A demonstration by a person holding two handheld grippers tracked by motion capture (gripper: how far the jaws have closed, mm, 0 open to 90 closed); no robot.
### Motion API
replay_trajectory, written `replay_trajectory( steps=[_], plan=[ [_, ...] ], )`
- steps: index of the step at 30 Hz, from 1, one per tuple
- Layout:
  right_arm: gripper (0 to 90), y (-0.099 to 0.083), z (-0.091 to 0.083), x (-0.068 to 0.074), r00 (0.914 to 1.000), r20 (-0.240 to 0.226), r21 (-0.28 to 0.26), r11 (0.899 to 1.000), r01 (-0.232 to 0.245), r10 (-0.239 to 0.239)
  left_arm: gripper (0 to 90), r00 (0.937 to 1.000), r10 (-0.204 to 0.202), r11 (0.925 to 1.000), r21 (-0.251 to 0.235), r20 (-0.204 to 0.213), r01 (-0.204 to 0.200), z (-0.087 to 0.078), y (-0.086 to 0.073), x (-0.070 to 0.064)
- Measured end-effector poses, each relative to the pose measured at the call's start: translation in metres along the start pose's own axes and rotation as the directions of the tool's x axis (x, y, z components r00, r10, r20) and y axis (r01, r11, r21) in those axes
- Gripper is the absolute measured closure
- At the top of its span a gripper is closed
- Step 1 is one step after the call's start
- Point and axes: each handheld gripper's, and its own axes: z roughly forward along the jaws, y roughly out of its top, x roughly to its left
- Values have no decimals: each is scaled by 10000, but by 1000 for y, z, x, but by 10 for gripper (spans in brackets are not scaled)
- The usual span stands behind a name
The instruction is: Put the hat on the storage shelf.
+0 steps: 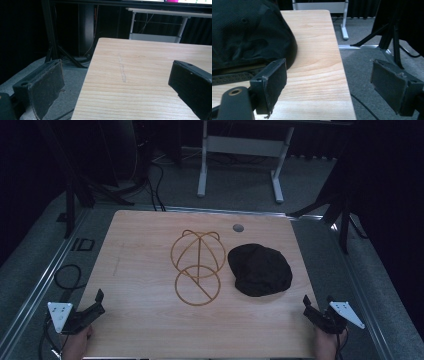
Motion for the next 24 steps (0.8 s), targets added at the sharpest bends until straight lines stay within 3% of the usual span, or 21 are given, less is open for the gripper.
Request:
replay_trajectory(
  steps=[3, 5, 6, 7, 8, 9, 11, 12, 14, 15, 17, 18, 24],
  plan=[
    [137, 3, 0, -1, 9996, -278, 20, 10000, 41, -40, 6, 10000, 22, 10000, 23, -9, -22, 0, 0, 0],
    [134, 15, -5, 2, 9973, -728, -213, 9998, 20, -35, 6, 10000, 34, 10000, 27, -20, -34, 0, 0, 0],
    [134, 15, -5, 2, 9973, -728, -213, 9998, 20, -35, 6, 10000, 41, 10000, 35, -11, -41, 0, 0, 0],
    [130, 26, -8, 6, 9941, -1082, -329, 9994, 50, -85, 6, 10000, 44, 10000, 41, -6, -44, 0, 0, 0],
    [130, 26, -8, 6, 9941, -1082, -329, 9994, 50, -85, 6, 10000, 36, 10000, 44, 3, -36, 0, 0, 0],
    [129, 37, -10, 12, 9882, -1511, -436, 9989, 182, -245, 6, 10000, 13, 10000, 32, 4, -13, 0, 0, 0],
    [127, 47, -10, 18, 9791, -1945, -515, 9974, 506, -597, 6, 10000, 0, 10000, 45, 20, 0, 0, 0, 0],
    [127, 47, -10, 18, 9791, -1945, -515, 9974, 506, -597, 6, 10000, 0, 10000, 45, 20, 0, 0, 0, 0],
    [127, 60, -7, 27, 9573, -2673, -609, 9934, 973, -1101, 6, 10000, -15, 10000, 52, 43, 15, 0, 0, 0],
    [127, 60, -7, 27, 9573, -2673, -609, 9934, 973, -1101, 6, 10000, -15, 10000, 52, 43, 15, 0, 0, 0],
    [126, 68, -4, 33, 9445, -2940, -640, 9890, 1333, -1464, 6, 10000, -28, 10000, 49, 63, 28, 0, 0, 0],
    [127, 74, -1, 38, 9306, -3289, -639, 9870, 1477, -1606, 6, 10000, -38, 10000, 49, 80, 37, 0, 0, 1],
    [127, 89, 9, 53, 9057, -3791, -566, 9817, 1817, -1895, 6, 9999, -43, 10000, 57, 98, 43, 0, 0, 1]
  ],
)
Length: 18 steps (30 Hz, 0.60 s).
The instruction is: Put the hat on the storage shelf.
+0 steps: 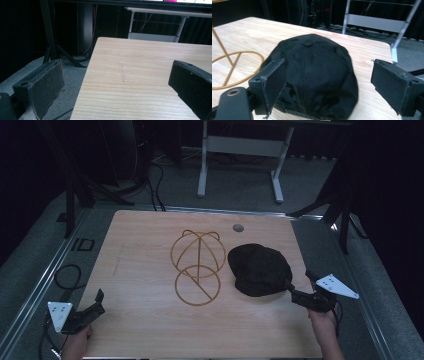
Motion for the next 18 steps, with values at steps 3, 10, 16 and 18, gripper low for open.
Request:
replay_trajectory(
  steps=[3, 10, 16, 18],
  plan=[
    [127, 4, 6, 2, 9995, -192, 133, 9996, 256, -253, 6, 10000, -5, 10000, 0, 18, 5, 0, 0, 0],
    [119, 15, 34, 4, 9879, -1416, 562, 9959, 712, -626, 6, 10000, -22, 10000, 20, 68, 22, 0, 0, 0],
    [107, 14, 52, 9, 9835, -1581, 1031, 9892, 1046, -875, 6, 10000, 66, 10000, -2, 54, -66, 0, 0, -1],
    [107, 13, 63, 10, 9837, -1579, 1344, 9851, 1076, -859, 6, 9999, 140, 9999, 18, 95, -140, 0, 0, -1]
  ],
)
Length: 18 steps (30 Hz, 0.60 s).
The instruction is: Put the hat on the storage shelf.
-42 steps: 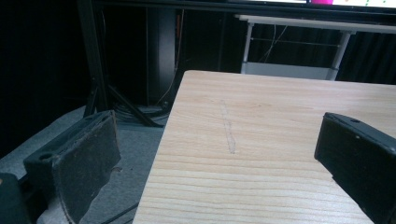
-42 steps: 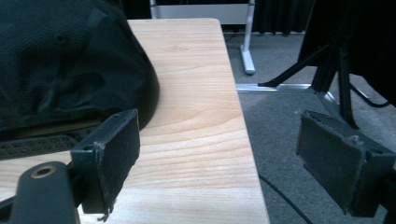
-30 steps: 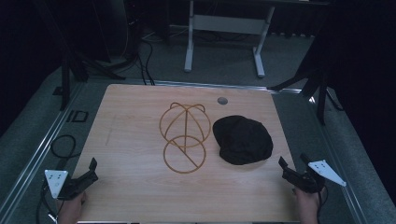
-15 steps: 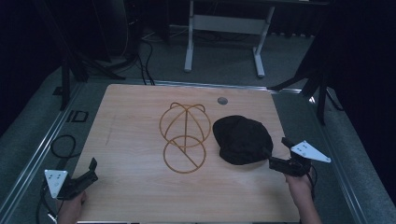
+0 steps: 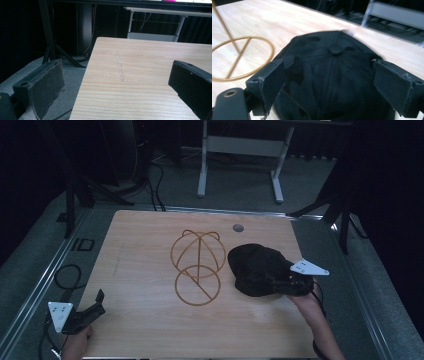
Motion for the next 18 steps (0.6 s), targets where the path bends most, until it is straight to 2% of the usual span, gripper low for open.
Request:
replay_trajectory(
  steps=[1, 3, 4, 6, 8, 9, 11, 13, 14, 16, 17, 18],
  plan=[
    [107, 0, 4, 0, 9998, 119, 160, 9998, 135, -137, 6, 10000, 9, 10000, 11, 10, -9, 0, 0, 0],
    [108, -1, 10, -1, 9998, 43, 512, 9985, 214, -216, 6, 10000, -32, 10000, -1, 16, 32, 0, 0, 0],
    [121, -2, 13, -1, 9996, 161, 637, 9977, 232, -243, 6, 10000, -37, 10000, 2, 23, 37, 0, 0, 0],
    [132, -4, 17, -1, 9997, 107, 786, 9967, 227, -236, 6, 10000, -17, 10000, 4, 34, 17, 0, 0, 0],
    [206, -5, 18, -2, 9994, 264, 875, 9960, 190, -214, 6, 10000, 0, 10000, 18, 67, 0, 0, 0, 0],
    [220, -6, 19, -2, 9995, 218, 951, 9953, 195, -216, 6, 10000, 9, 10000, 24, 76, -9, 0, 0, 0],
    [322, -8, 21, -3, 9999, 131, 1146, 9934, 59, -74, 6, 10000, 0, 10000, 21, 85, -1, 0, 0, 0],
    [371, -9, 23, -4, 9999, 83, 1360, 9907, 88, -100, 6, 10000, -4, 10000, 19, 88, 4, 0, 0, 0],
    [439, -10, 23, -5, 9999, 101, 1296, 9916, 60, -74, 6, 10000, 0, 10000, 18, 92, 0, 0, 0, 0],
    [449, -11, 24, -5, 10000, 95, 1242, 9923, -23, 11, 6, 9999, -7, 10000, 33, 101, 7, 0, 0, 0],
    [533, -12, 24, -7, 9999, 50, 1209, 9926, -108, 103, 6, 9999, -9, 10000, 35, 104, 9, 0, 0, 0],
    [547, -13, 25, -7, 9999, 40, 1237, 9922, -140, 137, 6, 9999, -9, 10000, 35, 104, 9, 0, 0, 0]
  ],
)
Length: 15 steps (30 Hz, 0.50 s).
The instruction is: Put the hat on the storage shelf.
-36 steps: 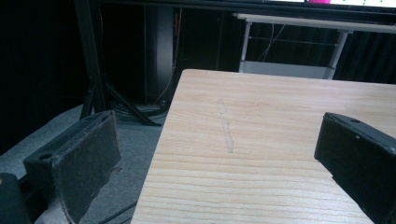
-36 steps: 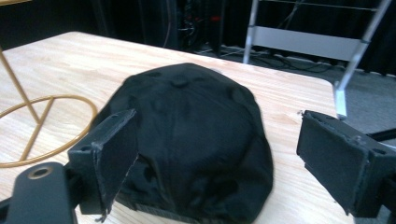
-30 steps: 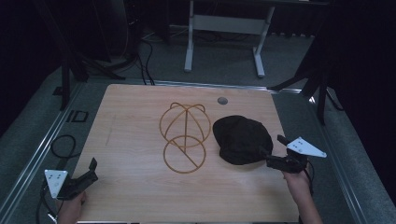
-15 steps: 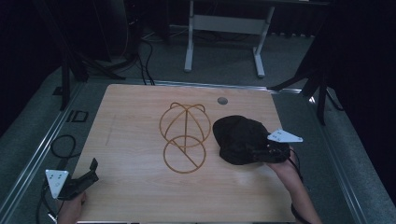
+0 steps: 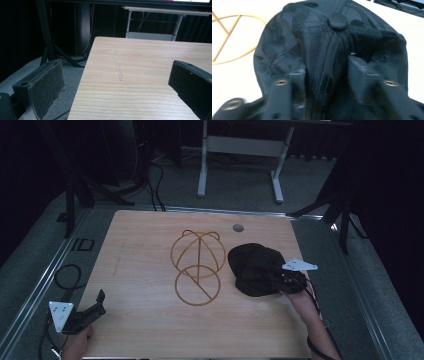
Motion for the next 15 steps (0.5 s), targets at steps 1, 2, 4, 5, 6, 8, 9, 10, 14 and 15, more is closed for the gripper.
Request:
replay_trajectory(
  steps=[1, 2, 4, 5, 6, 8, 9, 10, 14, 15],
  plan=[
    [612, -1, 1, -1, 9999, -68, 15, 10000, -75, 75, 6, 10000, -1, 10000, 8, 3, 1, 0, 0, 0],
    [652, -2, 2, -1, 9999, -110, 95, 9999, -110, 111, 6, 10000, -2, 10000, 9, 6, 2, 0, 0, 0],
    [702, -3, 5, 0, 10000, 28, 189, 9998, -75, 74, 6, 10000, 1, 10000, 3, 2, -1, 0, 0, 0],
    [742, -4, 5, 0, 9999, 60, 148, 9998, -130, 129, 6, 10000, 5, 10000, 5, -2, -5, 0, 0, 0],
    [760, -5, 6, 1, 9996, 196, 117, 9997, -194, 191, 6, 10000, 8, 10000, 6, 0, -8, 0, 0, 0],
    [786, -5, 6, 2, 9991, 261, -18, 9994, -342, 342, 6, 10000, 9, 10000, 12, 1, -9, 0, 0, 0],
    [806, -5, 7, 3, 9989, 358, -31, 9995, -300, 301, 6, 10000, 4, 10000, 15, 3, -4, 0, 0, 0],
    [832, -5, 7, 4, 9984, 431, -21, 9993, -375, 376, 6, 10000, 7, 10000, 18, 2, -7, 0, 0, 0],
    [859, -1, 5, 6, 9957, 769, -193, 9985, -511, 524, 6, 10000, -2, 10000, 14, 3, 2, 0, 0, 0],
    [861, 0, 4, 7, 9952, 832, -212, 9985, -508, 524, 6, 10000, -9, 10000, 15, 3, 9, 0, 0, 0]
  ],
)
